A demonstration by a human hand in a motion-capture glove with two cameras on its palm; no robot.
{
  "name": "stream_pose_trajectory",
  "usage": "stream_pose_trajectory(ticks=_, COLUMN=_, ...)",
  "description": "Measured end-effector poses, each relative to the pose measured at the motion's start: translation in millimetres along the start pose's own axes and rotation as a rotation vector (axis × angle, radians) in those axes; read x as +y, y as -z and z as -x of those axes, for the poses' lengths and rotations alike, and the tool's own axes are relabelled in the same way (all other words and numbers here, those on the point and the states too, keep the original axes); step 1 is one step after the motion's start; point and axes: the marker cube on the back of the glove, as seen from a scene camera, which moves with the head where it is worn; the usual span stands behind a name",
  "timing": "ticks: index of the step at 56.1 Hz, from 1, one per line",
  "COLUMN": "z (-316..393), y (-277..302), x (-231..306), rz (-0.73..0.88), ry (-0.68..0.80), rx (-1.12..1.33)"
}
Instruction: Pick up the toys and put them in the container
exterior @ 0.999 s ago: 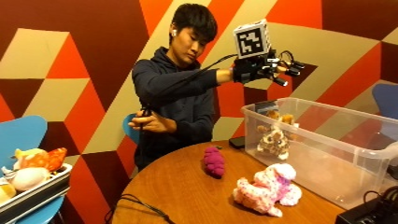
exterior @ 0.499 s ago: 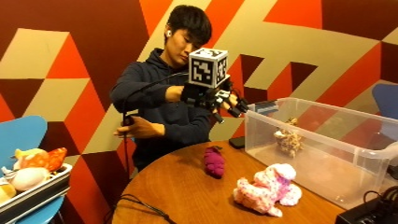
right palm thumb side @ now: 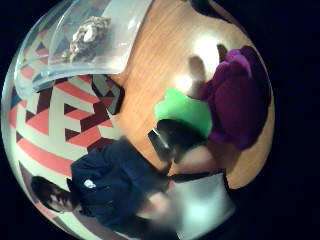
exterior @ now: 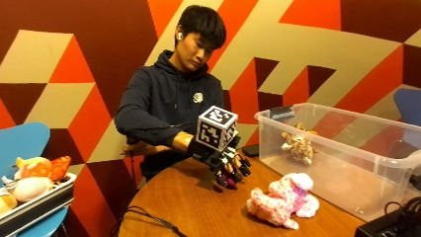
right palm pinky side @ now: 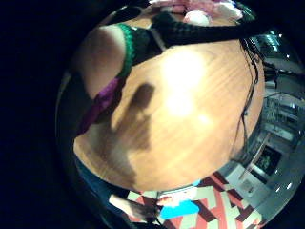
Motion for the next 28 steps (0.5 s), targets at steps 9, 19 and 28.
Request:
stream_pose_trajectory(ticks=9, z=-2.4, y=-13.8, x=-4.6, rz=-0.075, ry=0.018, rx=0.033)
stream_pose_trajectory(ticks=19, z=0.9, y=-18.7, x=-7.9, rz=-0.111, ry=0.046, rx=0.053)
stream_pose_trajectory(ticks=28, z=5.4, y=-22.7, x=-14.3, rz=-0.206, ry=0.074, rx=0.01)
